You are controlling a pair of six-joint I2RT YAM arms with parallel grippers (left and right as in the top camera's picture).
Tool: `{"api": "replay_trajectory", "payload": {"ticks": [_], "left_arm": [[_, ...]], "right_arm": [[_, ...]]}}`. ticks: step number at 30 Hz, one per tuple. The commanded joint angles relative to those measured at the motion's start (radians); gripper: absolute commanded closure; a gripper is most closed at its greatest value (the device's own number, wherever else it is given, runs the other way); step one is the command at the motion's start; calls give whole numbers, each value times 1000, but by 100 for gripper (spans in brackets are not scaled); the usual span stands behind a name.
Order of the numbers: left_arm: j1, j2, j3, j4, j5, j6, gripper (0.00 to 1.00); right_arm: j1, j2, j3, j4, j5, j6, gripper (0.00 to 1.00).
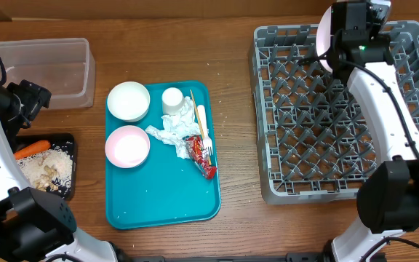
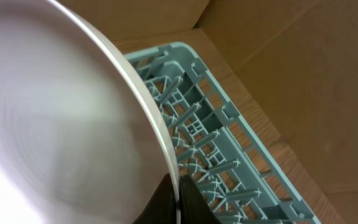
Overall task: Sort waste into correct bins and load items into the dishwasher rack
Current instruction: 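Carry the plate right and stand it upright in the grey rack, then move the right gripper to the pink bowl and grip its rim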
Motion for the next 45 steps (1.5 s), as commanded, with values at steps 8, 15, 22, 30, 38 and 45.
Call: {"api": "replay_trajectory", "payload": {"ticks": [8, 15, 22, 30, 38, 45], "left_arm": [[5, 9, -5, -2, 6, -13, 0], [5, 9, -5, -2, 6, -13, 0], [5, 9, -5, -2, 6, -13, 0], [5, 9, -5, -2, 6, -13, 0], [5, 9, -5, -2, 6, -13, 0], [5, 9, -5, -2, 6, -13, 0]], "right_arm": [[10, 3, -34, 39, 42, -43, 96], [50, 3, -34, 22, 42, -41, 92], [71, 3, -34, -14, 32, -39, 87], [140, -32, -25, -15, 8, -11, 62], [292, -165, 33, -26, -74, -10, 28], [486, -230, 33, -136, -732, -10, 17]]}}
